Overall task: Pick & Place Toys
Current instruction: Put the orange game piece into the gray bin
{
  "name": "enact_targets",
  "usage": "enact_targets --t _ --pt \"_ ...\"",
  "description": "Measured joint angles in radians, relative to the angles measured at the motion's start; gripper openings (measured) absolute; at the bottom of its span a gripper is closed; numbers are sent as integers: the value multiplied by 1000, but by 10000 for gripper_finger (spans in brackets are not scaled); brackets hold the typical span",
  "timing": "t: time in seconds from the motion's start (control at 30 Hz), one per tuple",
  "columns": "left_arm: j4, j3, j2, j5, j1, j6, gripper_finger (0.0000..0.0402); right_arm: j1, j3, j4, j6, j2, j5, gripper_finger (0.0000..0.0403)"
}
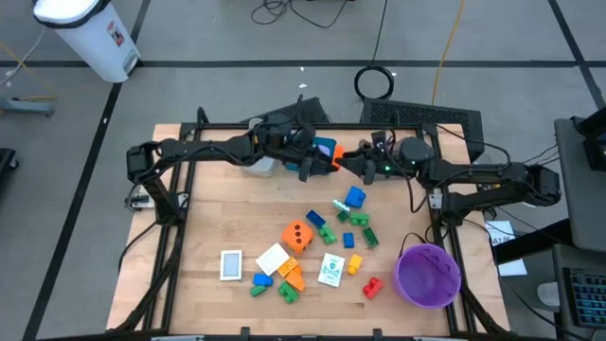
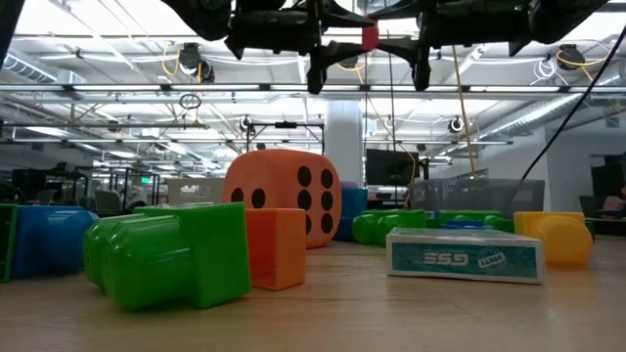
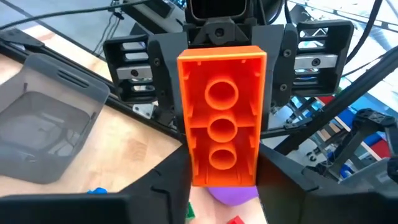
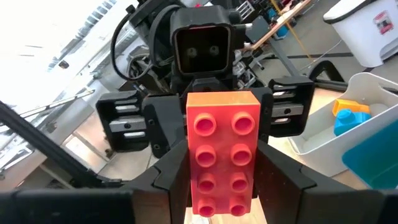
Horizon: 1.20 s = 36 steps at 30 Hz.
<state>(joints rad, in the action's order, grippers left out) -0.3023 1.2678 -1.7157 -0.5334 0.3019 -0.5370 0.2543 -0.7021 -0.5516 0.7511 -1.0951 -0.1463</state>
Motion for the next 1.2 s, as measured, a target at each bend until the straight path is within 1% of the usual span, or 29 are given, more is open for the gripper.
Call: enact_targets --t 0.07,0.13,0.3,0.43,0.6,0.73,0.9,1.03,1.2 --pt "2 -1 0 -7 1 0 133 0 0 -8 -1 -9 -11 138" --pt "2 -1 0 -19 2 3 129 0 0 -5 4 -10 -11 141" --pt "-10 -1 0 -52 2 46 148 -1 0 -20 4 -12 -19 168" --pt "-32 -1 0 -69 4 44 148 11 0 -65 7 -14 -31 188" --pt "-58 -1 0 -111 26 14 132 62 -1 -93 34 -8 -102 201" --pt "-61 -1 9 -158 55 -15 136 112 -1 -115 37 9 -168 207" --pt "-65 -1 49 -185 103 -17 136 162 -1 -121 37 37 -198 204" --pt "-5 -1 112 -193 158 22 135 182 -1 -116 51 51 -199 201" --pt "189 0 209 -173 249 137 135 184 -1 -98 49 53 -198 200"
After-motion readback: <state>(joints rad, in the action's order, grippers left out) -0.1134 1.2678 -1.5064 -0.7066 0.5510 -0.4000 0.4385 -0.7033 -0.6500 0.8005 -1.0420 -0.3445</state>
